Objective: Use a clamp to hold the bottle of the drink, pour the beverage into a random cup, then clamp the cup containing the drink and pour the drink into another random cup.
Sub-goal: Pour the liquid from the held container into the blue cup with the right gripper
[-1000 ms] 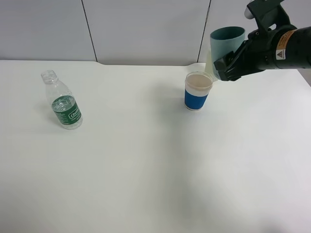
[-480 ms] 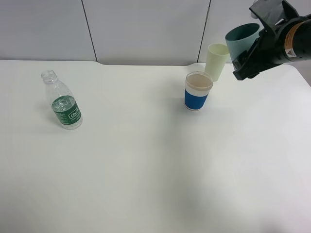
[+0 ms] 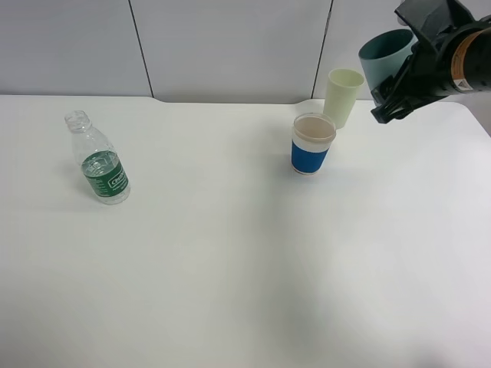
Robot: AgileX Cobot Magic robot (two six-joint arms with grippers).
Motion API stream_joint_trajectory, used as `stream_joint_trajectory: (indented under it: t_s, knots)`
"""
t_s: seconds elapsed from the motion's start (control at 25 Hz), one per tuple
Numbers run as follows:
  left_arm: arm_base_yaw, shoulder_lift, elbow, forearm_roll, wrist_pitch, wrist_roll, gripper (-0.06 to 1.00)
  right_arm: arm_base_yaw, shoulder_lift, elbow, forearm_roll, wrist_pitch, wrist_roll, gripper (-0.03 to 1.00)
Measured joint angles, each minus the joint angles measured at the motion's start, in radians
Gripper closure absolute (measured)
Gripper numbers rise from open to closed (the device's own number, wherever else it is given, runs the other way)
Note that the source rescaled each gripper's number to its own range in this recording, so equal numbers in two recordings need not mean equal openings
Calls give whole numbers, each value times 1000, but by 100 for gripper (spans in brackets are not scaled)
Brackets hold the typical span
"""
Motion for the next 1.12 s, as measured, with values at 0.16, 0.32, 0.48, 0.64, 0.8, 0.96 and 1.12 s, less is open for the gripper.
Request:
stream_joint_trajectory:
  t_s: [0.16,0.32,0.48,0.64,0.8,0.96,1.12]
  knots:
    - [0,0,0,0,0,0,-6,2,14,-6,-67,6,74,95]
    - [0,0,0,0,0,0,-6,16,59,-12,-105,44,88,95]
    - [0,0,0,0,0,0,-6,41,97,-12,-165,74,90,95]
    - [0,0,0,0,0,0,-6,62,123,-21,-210,106,91,95]
    - [0,0,0,0,0,0,-6,81,152,-53,-236,131,99,95]
    - [0,0,0,0,0,0,-6,104,189,-89,-250,139,99,95]
    - [0,0,0,0,0,0,-6,120,211,-99,-269,156,96,95]
